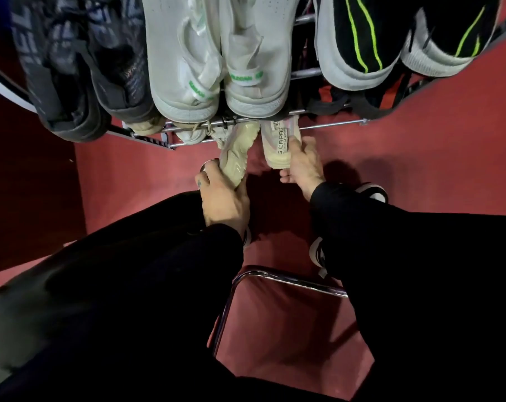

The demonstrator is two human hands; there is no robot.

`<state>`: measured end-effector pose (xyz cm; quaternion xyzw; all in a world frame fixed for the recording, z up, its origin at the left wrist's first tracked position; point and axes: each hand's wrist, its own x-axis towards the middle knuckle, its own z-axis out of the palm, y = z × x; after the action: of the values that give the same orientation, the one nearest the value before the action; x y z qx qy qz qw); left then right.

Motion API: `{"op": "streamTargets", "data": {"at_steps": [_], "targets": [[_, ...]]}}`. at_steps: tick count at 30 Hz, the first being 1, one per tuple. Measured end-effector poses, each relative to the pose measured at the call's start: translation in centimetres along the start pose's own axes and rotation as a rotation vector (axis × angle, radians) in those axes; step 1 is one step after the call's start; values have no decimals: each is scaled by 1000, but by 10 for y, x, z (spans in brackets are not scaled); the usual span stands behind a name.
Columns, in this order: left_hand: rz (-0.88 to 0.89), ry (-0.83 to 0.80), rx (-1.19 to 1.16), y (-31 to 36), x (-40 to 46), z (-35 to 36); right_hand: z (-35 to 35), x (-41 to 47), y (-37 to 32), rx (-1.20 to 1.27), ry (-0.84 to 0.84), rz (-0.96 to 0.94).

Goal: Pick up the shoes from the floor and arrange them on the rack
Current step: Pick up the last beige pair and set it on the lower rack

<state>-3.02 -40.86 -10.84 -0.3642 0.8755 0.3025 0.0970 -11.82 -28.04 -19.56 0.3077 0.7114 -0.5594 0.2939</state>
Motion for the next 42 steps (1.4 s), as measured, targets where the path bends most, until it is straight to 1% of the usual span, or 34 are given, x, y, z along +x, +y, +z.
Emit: {"op": "streamTargets", "data": {"at_steps": [3, 5, 6, 8, 10, 13, 15, 20, 22, 24, 26, 29, 31, 32, 36, 38, 40, 42], "targets": [[-98, 46, -15, 0, 9, 6, 16, 23, -1, 87, 2, -3], [-199, 119, -50, 2, 11, 6, 28, 38, -3, 154, -8, -5], [-215, 151, -59, 1, 11, 6, 32, 44, -6, 183, -7, -1], [-167, 193, -46, -6, 9, 6, 40, 56, -11, 226, 17, 17], [-103, 222, 24, -16, 9, 5, 48, 64, -16, 269, 27, 45], [-91, 222, 104, -25, 7, 5, 60, 73, -20, 284, 13, 69], [-86, 229, 118, -26, 6, 5, 66, 77, -19, 333, -21, 81], [-67, 224, 99, -26, 5, 5, 71, 65, -7, 492, -191, 129], [-52, 197, 81, -25, 3, 5, 60, 55, -6, 536, -168, 133], [-39, 145, 63, -24, 2, 6, 46, 41, -4, 473, -108, 131], [-13, 70, 48, -24, -1, 7, 31, 26, 4, 263, -111, 143], [34, -40, 39, -20, -10, 7, 13, -1, 17, -47, -306, 197], [84, -78, 57, -18, -13, 9, 5, -18, 24, -151, -384, 199], [116, -87, 77, -16, -14, 9, 2, -23, 27, -159, -387, 186], [275, -97, 217, -11, -25, 12, -8, -34, 36, -144, -291, 74], [314, -93, 277, -8, -33, 13, -12, -39, 36, -134, -264, 77], [327, -107, 285, -6, -36, 13, -15, -41, 36, -123, -250, 108], [348, -119, 310, -4, -37, 13, -18, -38, 40, -102, -265, 109]]}}
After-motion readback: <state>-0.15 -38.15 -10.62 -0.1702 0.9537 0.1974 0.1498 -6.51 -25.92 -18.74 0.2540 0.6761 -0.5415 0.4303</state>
